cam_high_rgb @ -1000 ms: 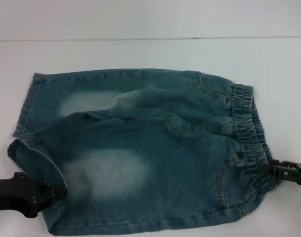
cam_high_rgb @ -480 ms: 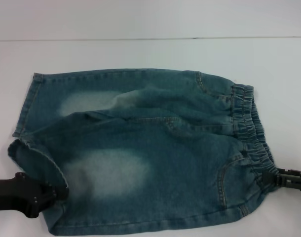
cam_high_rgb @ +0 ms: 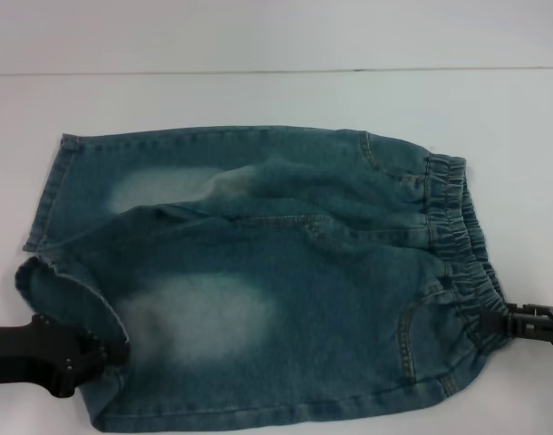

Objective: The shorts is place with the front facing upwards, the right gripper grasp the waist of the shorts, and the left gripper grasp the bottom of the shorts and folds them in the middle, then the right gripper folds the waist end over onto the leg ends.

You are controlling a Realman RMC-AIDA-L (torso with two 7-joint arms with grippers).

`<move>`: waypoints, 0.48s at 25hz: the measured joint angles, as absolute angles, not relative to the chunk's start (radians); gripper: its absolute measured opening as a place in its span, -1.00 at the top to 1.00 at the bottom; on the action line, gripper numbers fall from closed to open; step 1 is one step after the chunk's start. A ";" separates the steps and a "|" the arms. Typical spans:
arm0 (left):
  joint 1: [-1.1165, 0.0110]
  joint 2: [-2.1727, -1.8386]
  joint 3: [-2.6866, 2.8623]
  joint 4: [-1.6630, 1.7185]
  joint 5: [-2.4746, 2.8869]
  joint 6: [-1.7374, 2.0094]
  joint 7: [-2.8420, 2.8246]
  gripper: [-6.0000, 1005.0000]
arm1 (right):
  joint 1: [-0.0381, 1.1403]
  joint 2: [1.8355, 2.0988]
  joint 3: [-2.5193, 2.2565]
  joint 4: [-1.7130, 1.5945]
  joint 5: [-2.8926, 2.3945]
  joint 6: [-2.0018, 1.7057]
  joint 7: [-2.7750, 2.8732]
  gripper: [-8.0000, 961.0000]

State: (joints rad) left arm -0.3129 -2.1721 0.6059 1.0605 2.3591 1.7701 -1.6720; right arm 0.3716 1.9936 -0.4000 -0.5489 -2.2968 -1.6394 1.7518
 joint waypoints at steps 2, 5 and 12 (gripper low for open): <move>-0.313 -2.172 0.606 1.064 2.356 1.772 -1.672 0.97 | 0.378 1.992 -0.401 -0.552 -2.318 -1.624 1.764 -0.58; -0.313 -2.172 0.606 1.067 2.343 1.778 -1.672 0.97 | 0.384 1.992 -0.401 -0.554 -2.334 -1.604 1.765 -0.40; -0.313 -2.170 0.606 1.070 2.333 1.781 -1.672 0.97 | 0.399 1.993 -0.394 -0.555 -2.331 -1.608 1.767 0.07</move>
State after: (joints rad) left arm -0.3125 -2.1704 0.6058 1.0697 2.3325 1.7807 -1.6720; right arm 0.3989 1.9933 -0.3940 -0.5554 -2.3309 -1.6079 1.7668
